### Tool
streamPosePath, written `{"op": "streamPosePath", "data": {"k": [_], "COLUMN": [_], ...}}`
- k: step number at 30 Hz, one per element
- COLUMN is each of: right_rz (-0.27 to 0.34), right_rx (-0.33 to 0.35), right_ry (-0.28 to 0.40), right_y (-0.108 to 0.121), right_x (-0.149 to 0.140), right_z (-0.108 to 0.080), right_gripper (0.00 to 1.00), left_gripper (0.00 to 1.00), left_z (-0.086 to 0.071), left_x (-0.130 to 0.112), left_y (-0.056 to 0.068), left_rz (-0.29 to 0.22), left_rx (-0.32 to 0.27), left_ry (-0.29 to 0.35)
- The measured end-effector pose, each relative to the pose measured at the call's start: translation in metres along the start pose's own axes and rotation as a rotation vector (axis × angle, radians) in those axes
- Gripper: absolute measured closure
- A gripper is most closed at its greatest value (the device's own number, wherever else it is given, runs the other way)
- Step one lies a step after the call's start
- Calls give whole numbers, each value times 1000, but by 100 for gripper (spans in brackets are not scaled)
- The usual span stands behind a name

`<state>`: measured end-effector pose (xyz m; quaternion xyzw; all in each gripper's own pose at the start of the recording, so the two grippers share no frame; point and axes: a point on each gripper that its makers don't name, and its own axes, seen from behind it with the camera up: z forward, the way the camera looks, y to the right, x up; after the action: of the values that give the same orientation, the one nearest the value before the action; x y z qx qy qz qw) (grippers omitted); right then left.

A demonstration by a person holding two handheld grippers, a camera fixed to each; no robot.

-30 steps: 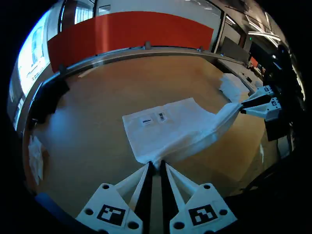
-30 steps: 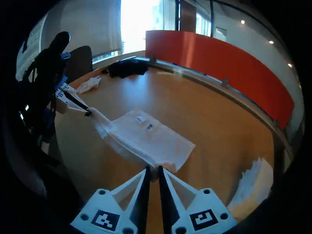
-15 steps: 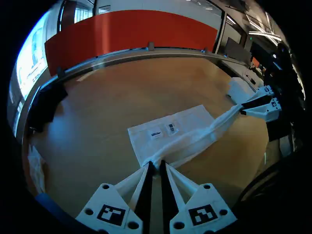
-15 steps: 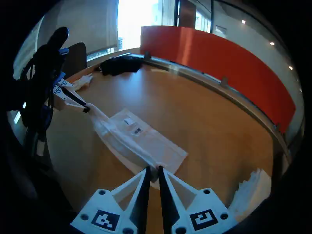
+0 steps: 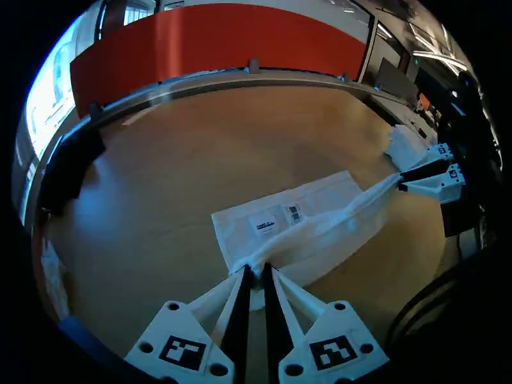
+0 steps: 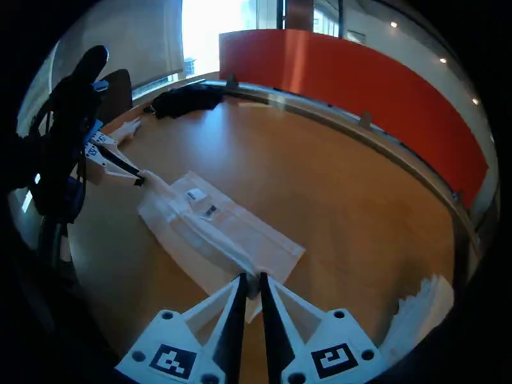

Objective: Fold towel

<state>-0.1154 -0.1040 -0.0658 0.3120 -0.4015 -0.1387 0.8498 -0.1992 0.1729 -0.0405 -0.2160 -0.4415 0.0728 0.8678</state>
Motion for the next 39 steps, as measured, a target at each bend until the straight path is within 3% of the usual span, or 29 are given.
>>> {"op": "streamPosePath", "data": {"k": [9, 18, 24, 28, 36, 39], "right_rz": [14, -17, -10, -9, -12, -3], "right_rx": [-11, -46, -81, -119, -170, -188], "right_ry": [-31, -33, -32, -35, -38, -34], "right_y": [14, 30, 39, 48, 60, 65], "right_x": [-12, -12, -14, -15, -14, -11], "right_z": [27, 47, 56, 59, 63, 65], "right_gripper": [84, 78, 64, 42, 37, 35], "left_gripper": [81, 71, 50, 35, 8, 5], "left_z": [29, 48, 54, 56, 57, 56], "left_x": [-7, -4, -3, -4, 2, 7], "left_y": [-10, -24, -31, -36, -52, -55], "left_rz": [-40, -8, 2, 6, 35, 36], "left_rx": [24, 72, 95, 109, 165, 173], "left_ry": [-12, 0, -1, -7, 2, 11]}}
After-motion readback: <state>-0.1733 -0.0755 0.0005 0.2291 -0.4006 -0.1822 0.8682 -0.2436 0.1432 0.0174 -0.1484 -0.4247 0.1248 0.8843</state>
